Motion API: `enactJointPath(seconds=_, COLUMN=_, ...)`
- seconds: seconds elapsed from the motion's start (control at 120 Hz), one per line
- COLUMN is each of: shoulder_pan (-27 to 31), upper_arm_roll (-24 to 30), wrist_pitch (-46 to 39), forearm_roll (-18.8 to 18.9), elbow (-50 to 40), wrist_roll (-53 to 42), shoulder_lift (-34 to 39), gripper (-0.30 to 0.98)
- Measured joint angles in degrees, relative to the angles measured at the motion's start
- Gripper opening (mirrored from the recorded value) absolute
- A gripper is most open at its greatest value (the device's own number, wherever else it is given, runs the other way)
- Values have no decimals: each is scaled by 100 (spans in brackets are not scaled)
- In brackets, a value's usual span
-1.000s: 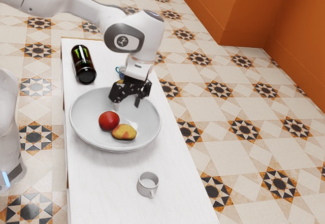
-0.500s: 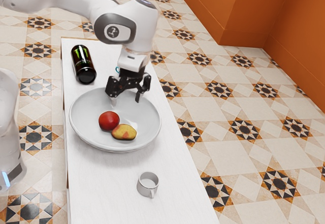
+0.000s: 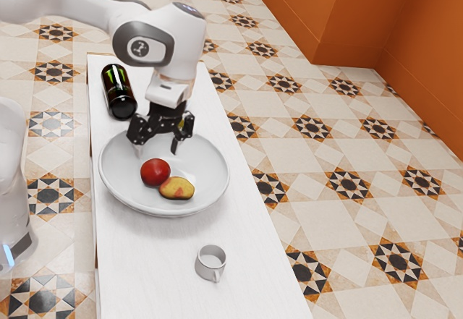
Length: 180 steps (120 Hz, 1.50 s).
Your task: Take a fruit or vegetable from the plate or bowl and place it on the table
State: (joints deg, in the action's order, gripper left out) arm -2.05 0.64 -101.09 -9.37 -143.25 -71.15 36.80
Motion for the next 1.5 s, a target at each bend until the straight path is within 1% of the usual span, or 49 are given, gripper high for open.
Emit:
enactJointPath(seconds=0.15, shoulder_pan=22, upper_arm_roll=72, wrist_pitch=34, forearm_roll=-111, elbow=-44, wrist_roll=13, shoulder_lift=-6, gripper=69)
enactJointPath(seconds=0.35, shoulder_pan=112, upper_arm_roll=85, wrist_pitch=30, forearm_roll=-163, elbow=-117, wrist_roll=53, shoulder_lift=-34, gripper=69)
enactJointPath(seconds=0.617, shoulder_pan=231, upper_arm_roll=132, wrist_pitch=-186, forearm_roll=-190, elbow=-92, wrist_roll=126, shoulder_lift=-138, gripper=69)
enactJointPath(seconds=0.925, shoulder_pan=207, upper_arm_roll=204, wrist_pitch=-340, forearm_roll=-309, elbow=-117, wrist_roll=180, shoulder_lift=-271, gripper=69)
enactJointPath(seconds=1.5, shoulder_pan=223, upper_arm_roll=208, wrist_pitch=-470, forearm_roll=-338, elbow=-404, wrist_roll=248, shoulder_lift=-289, gripper=69)
